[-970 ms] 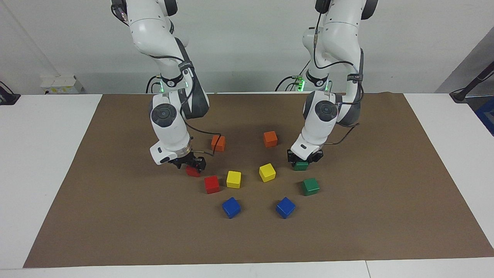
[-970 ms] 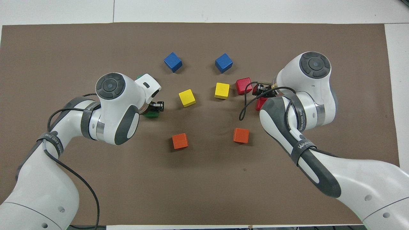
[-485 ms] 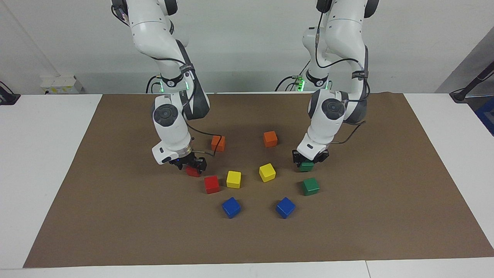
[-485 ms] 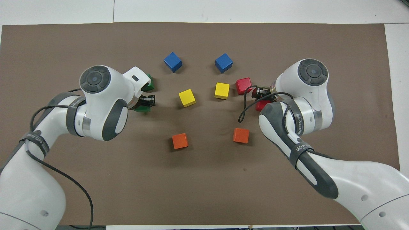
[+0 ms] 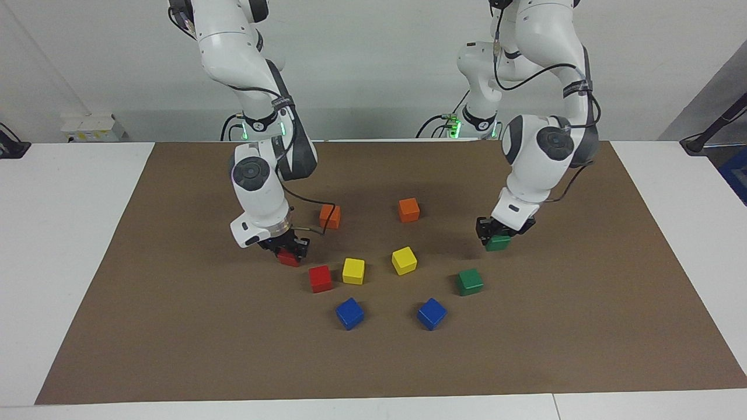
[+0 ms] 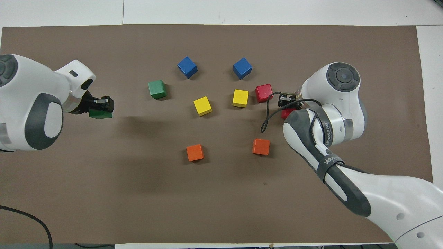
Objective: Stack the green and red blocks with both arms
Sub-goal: 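Carry the green block outward with the left gripper while the right carries red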
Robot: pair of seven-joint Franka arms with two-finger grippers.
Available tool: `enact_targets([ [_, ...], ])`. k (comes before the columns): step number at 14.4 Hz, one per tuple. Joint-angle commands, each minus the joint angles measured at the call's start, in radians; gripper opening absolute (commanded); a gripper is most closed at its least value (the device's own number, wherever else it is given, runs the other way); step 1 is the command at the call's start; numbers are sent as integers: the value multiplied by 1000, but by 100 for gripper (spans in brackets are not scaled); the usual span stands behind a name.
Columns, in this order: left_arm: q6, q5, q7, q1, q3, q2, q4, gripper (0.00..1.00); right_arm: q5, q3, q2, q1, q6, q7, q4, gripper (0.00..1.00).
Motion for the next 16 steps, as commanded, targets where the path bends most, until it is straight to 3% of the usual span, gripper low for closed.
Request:
enact_targets([
  [1,-34,10,180,119,-7,-34,-25,0,-8,6,-27,-169,-87,-277,45,0],
  [3,-25,10,284,193,-7,-35,-34,0,-8,6,-38,-284,-90,-464,46,0],
  [6,15,10,397,277,-7,-46,-66,0,-8,6,-38,-361,-80,-576,46,0],
  [11,233,9,409,304,-7,-43,-221,0,-24,6,-29,-357,-54,-617,44,0],
  [16,276,9,408,305,-7,-28,-253,0,-28,6,-16,-311,-37,-619,38,0],
])
